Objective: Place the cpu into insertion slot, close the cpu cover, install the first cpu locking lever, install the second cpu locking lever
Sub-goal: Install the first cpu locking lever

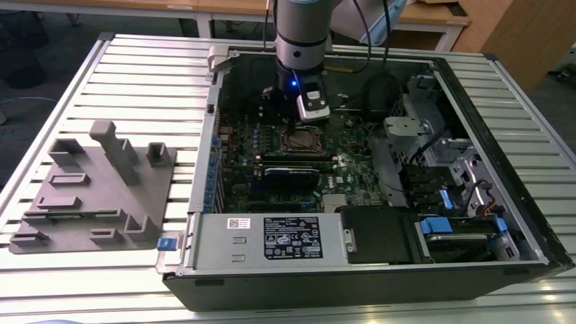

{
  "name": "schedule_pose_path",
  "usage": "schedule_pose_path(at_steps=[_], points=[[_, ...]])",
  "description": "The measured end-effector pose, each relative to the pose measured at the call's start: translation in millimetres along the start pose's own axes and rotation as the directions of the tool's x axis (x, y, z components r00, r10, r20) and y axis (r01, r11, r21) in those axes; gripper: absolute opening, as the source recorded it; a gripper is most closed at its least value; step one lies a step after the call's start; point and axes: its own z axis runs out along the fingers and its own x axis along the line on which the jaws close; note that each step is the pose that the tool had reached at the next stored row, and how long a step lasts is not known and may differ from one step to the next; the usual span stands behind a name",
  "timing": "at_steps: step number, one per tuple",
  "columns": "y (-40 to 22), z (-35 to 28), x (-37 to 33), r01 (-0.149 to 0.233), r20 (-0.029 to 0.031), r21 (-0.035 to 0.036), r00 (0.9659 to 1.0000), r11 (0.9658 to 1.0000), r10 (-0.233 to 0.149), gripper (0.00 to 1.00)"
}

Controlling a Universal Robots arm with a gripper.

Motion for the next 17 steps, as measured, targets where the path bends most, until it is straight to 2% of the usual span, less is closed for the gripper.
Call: schedule_pose_path(at_steps=[4, 10, 17], points=[[-0.1, -0.8, 0.0, -0.001, 0.0023, 0.0016, 1.0000, 1.0000, 0.001, 0.11], [0.6, -7.6, -0.2, -0.003, 0.0027, 0.0016, 1.0000, 1.0000, 0.003, 0.11], [0.6, -7.8, -0.6, -0.003, 0.0026, 0.0017, 1.0000, 1.0000, 0.003, 0.11]])
